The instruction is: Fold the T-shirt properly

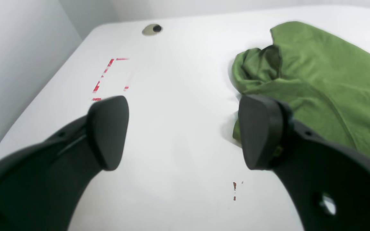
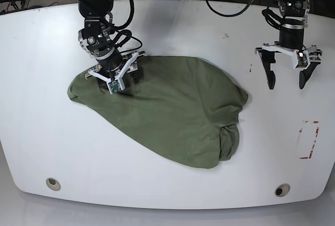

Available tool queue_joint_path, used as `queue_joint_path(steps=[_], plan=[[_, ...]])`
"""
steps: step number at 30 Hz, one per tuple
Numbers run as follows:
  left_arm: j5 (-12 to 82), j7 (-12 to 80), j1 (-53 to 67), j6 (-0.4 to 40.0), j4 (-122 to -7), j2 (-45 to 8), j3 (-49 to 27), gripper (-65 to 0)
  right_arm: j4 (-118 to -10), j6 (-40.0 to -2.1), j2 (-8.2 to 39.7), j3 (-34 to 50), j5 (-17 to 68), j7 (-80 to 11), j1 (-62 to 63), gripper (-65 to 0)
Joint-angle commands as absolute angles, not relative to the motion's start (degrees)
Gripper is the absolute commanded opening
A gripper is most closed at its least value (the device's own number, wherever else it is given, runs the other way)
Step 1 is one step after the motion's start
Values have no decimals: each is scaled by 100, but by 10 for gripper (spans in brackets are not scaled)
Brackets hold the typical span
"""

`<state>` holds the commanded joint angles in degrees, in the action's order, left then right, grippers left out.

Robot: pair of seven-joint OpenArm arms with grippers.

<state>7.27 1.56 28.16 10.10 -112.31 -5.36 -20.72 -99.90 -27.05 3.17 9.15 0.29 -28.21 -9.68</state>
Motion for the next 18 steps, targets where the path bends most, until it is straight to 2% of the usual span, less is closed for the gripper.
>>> queue_joint_path(steps=[7, 9, 11, 18], plan=[[723, 166, 2796, 1005, -11185, -529, -2058, -151, -10004, -3045, 364, 1218, 494, -2908, -1071, -608], [720, 159, 2788, 999, -11193, -519, -2064, -151, -9963, -3067, 383, 1275, 527, -2909, -1082, -633], [710, 158, 2774, 1003, -11246, -532, -2049, -150, -9513, -3009, 397, 1281, 475, -2775, -938, -648], [724, 147, 2756, 1015, -11266, -539, -2050, -150, -9030, -2970, 436, 1210, 403, -2764, -698, -648]])
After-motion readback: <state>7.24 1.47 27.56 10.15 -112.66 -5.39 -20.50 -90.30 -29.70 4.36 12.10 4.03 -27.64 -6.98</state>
